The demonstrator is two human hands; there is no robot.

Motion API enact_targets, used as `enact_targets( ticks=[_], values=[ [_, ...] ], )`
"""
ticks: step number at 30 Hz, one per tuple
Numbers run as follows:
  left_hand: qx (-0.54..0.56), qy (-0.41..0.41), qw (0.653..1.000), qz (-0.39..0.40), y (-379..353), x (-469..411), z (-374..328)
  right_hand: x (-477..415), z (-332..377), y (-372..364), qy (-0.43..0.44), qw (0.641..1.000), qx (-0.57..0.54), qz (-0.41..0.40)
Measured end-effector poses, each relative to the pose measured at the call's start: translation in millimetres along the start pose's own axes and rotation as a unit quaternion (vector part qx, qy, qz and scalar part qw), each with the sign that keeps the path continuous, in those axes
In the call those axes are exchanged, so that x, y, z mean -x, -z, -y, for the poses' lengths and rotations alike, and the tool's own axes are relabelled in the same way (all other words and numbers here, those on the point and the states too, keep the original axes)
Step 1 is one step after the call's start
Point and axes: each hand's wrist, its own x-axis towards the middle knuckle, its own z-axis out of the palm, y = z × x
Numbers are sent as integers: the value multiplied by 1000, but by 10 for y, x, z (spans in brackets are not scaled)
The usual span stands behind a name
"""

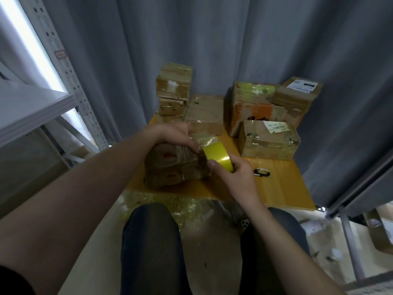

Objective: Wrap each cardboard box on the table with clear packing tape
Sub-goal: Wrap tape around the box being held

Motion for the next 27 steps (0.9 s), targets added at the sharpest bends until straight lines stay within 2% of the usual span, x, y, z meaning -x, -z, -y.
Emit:
enact_targets(
  ticks=[3, 5, 6, 8, 11, 13, 15, 17, 18, 21, 27],
  values=[
    [35, 39, 996, 67, 30, 1, 44, 31, 103, 59, 35, 997, -73, 1],
    [106, 68, 983, 136, -23, -11, 129, -11, 122, 56, 16, 995, -102, 16],
    [123, 66, 980, 145, -58, -15, 182, -54, 124, 42, 1, 995, -97, 20],
    [87, 46, 990, 96, -55, 10, 269, -167, 119, -7, -9, 997, -67, 24],
    [-6, 44, 998, -33, -52, 76, 308, -390, 90, -97, -13, 999, -35, 15],
    [-3, 25, 997, -78, -104, 149, 274, -529, 103, -154, -16, 1000, -10, 6],
    [-22, 11, 999, -45, -234, 264, 191, -617, 132, -200, -24, 1000, 5, -10],
    [-124, 37, 991, -25, -428, 364, 134, -670, 151, -227, -32, 999, 17, -15],
    [-159, 47, 985, -39, -501, 375, 137, -696, 163, -237, -34, 999, 21, -13],
    [-171, 42, 981, -80, -505, 316, 172, -799, 314, -273, -43, 998, 23, -25],
    [-200, 17, 977, -70, -389, 178, 173, -899, 446, -356, -99, 995, -22, -7]
  ],
)
